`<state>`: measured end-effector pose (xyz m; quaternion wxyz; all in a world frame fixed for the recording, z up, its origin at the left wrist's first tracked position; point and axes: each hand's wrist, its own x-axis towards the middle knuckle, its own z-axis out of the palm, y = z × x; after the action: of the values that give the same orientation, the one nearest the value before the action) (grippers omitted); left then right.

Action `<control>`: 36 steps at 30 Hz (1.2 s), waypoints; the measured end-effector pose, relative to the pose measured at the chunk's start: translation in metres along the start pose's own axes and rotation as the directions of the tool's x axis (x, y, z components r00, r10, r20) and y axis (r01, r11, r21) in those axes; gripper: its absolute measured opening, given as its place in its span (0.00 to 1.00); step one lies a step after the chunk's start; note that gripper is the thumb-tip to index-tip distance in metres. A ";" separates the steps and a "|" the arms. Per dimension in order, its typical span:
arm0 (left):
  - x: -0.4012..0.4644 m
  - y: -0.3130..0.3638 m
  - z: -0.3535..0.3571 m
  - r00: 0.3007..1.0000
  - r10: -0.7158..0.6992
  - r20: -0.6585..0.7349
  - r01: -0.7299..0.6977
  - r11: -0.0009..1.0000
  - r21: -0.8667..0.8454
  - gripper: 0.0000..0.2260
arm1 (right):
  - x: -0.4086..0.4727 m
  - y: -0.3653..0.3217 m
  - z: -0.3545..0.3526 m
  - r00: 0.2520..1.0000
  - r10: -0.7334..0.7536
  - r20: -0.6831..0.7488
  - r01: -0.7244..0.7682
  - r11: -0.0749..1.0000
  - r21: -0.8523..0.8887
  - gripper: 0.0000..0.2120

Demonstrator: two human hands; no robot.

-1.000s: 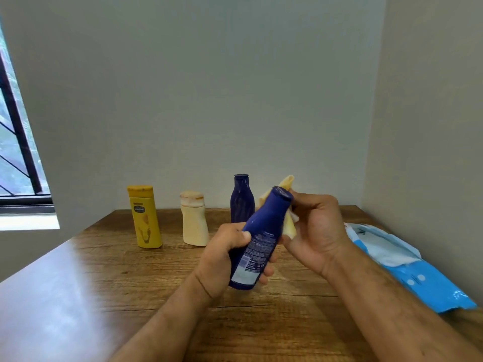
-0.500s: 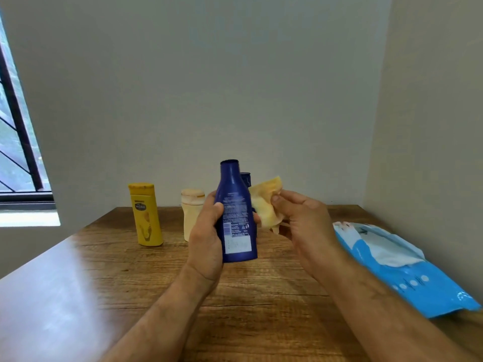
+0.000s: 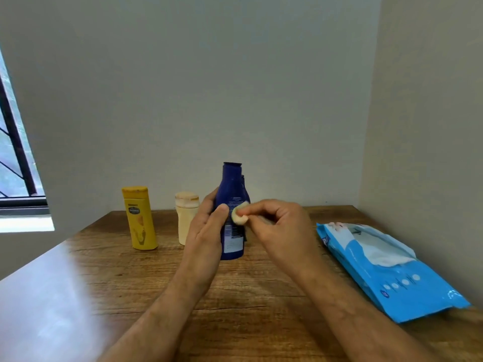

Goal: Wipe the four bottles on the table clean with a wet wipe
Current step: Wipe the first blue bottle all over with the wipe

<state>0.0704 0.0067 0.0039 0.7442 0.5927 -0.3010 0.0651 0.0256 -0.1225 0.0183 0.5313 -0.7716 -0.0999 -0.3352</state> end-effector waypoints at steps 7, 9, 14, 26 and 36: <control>-0.005 0.002 0.002 0.999 0.039 0.032 -0.039 0.999 -0.010 0.28 | 0.009 -0.005 -0.010 0.977 0.151 -0.153 -0.124 0.977 0.172 0.01; -0.009 0.005 0.005 0.995 0.102 -0.005 -0.102 0.994 0.025 0.31 | 0.009 -0.007 -0.010 0.977 0.180 -0.114 -0.155 0.968 0.197 0.01; -0.012 0.009 0.011 0.952 0.297 -0.067 -0.275 0.932 0.235 0.14 | 0.009 -0.011 -0.013 0.975 0.218 -0.051 -0.194 0.936 0.293 0.15; -0.013 0.002 -0.004 0.837 0.518 0.177 -0.522 0.656 0.545 0.32 | 0.013 -0.009 -0.017 0.935 0.336 0.114 -0.338 0.744 0.576 0.08; -0.015 0.001 -0.002 0.783 0.606 0.142 -0.429 0.361 0.828 0.29 | 0.008 -0.003 -0.019 0.921 0.197 0.337 -0.355 0.781 0.513 0.15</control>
<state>0.0584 0.0126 -0.0035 0.3395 0.7337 -0.3330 0.4853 0.0225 -0.1392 0.0300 0.7607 -0.6233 -0.1497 -0.1020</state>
